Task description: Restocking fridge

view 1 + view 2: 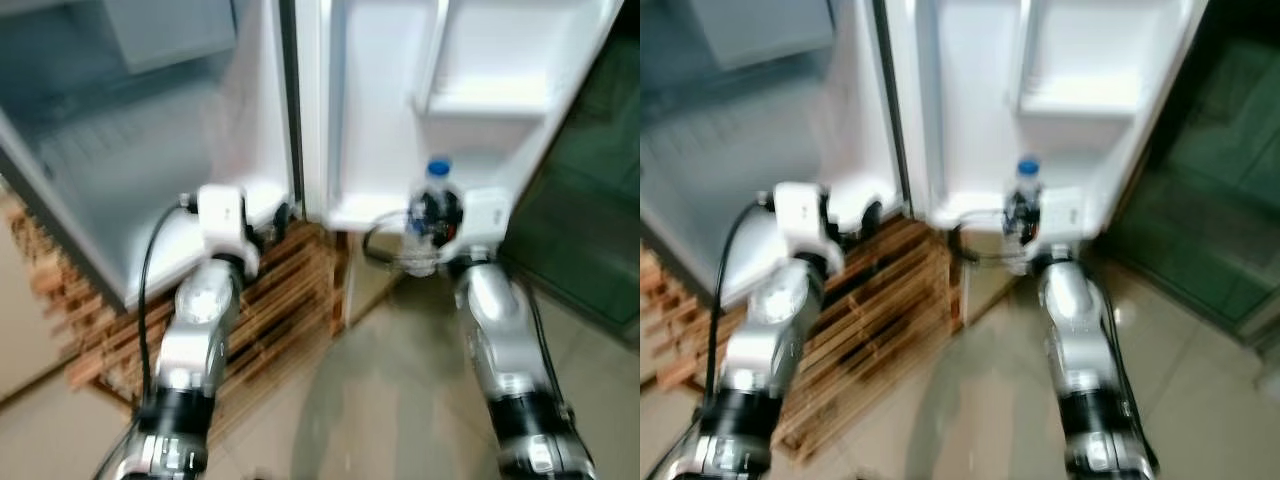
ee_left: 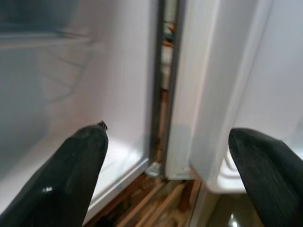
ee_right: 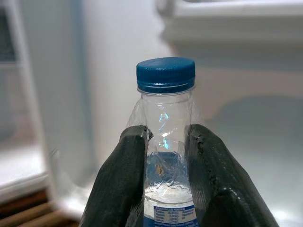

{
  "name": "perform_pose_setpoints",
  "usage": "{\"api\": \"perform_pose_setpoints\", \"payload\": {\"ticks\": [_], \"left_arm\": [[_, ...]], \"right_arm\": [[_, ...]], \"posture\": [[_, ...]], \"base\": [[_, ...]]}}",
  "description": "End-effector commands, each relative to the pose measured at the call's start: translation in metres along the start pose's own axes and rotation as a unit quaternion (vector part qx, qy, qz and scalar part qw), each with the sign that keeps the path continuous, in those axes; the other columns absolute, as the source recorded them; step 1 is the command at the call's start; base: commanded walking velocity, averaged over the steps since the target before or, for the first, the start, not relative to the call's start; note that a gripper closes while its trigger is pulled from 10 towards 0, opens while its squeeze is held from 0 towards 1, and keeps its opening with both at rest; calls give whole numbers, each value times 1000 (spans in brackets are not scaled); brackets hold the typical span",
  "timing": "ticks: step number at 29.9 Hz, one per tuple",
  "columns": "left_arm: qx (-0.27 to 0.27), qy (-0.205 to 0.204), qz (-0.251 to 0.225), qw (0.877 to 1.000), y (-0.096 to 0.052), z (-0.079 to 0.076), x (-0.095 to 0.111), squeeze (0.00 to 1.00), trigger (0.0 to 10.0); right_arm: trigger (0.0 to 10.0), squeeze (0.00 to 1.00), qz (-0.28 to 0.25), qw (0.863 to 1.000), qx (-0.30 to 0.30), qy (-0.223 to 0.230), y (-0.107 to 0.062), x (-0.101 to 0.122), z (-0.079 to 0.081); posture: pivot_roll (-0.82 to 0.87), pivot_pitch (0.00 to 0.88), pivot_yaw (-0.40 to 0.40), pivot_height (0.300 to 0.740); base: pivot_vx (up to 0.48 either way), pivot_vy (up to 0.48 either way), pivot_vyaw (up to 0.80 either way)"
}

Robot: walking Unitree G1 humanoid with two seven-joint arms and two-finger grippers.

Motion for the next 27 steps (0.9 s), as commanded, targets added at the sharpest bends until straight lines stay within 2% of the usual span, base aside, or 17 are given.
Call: {"api": "perform_pose_setpoints", "payload": {"ticks": [1, 5, 14, 16, 17, 19, 21, 24, 26, 27], "left_arm": [[-14, -2, -6, 1000, 3, -10, 5, 0, 10000], [-14, -11, -21, 1000, 0, -8, 9, 0, 10000], [-28, -13, -26, 999, -4, -8, 13, 0, 10000], [-31, -11, -21, 999, -7, -7, 12, 0, 10000], [-31, -11, -21, 999, -7, -7, 12, 0, 10000], [-38, -9, -14, 999, -10, -8, 10, 0, 10000], [-40, -9, -13, 999, -10, -8, 10, 0, 10000], [-47, -6, -10, 999, -12, -8, 10, 0, 10000], [-48, -4, -7, 999, -14, -6, 10, 0, 10000], [-48, -4, -7, 999, -14, -6, 10, 0, 10000]], "right_arm": [[10000, 0, -24, 1000, -12, -10, 2, 15, -11], [10000, 0, -27, 998, 45, -26, 19, 23, 16], [10000, 0, -58, 996, 67, -30, 31, 47, 32], [10000, 0, -62, 994, 81, -27, 33, 51, 43], [10000, 0, -62, 994, 81, -27, 33, 51, 43], [10000, 0, -64, 992, 99, -34, 37, 51, 56], [10000, 0, -63, 992, 101, -36, 37, 51, 57], [10000, 0, -68, 991, 108, -49, 40, 51, 63], [10000, 0, -84, 986, 121, -81, 43, 56, 69], [10000, 0, -84, 986, 121, -81, 43, 56, 69]], "posture": [[-54, 0, 37, 740], [-49, 0, 43, 740], [-30, 0, 56, 740], [-22, 0, 69, 740], [-22, 0, 69, 740], [-21, 0, 82, 740], [-21, 0, 82, 740], [-15, 0, 93, 740], [-3, 0, 104, 740], [-3, 0, 104, 740]], "base": [[480, 0, 0], [120, 0, 0], [0, 0, 0], [0, 0, 0], [0, 0, 0], [0, 0, 0], [0, 0, 0], [0, 0, 0], [0, 0, 0], [0, 0, 0]]}}
Point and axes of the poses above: a point about 5 cm out from each wrist's last joint towards the gripper, its own y axis pointing out of the wrist towards the gripper, its own x axis along the axis of the wrist's last joint, z = x × y, the point moved 5 cm from there along y, pointing out of the wrist towards the gripper, and after that the axes turned 3 degrees about y, right-handed, at the moved point
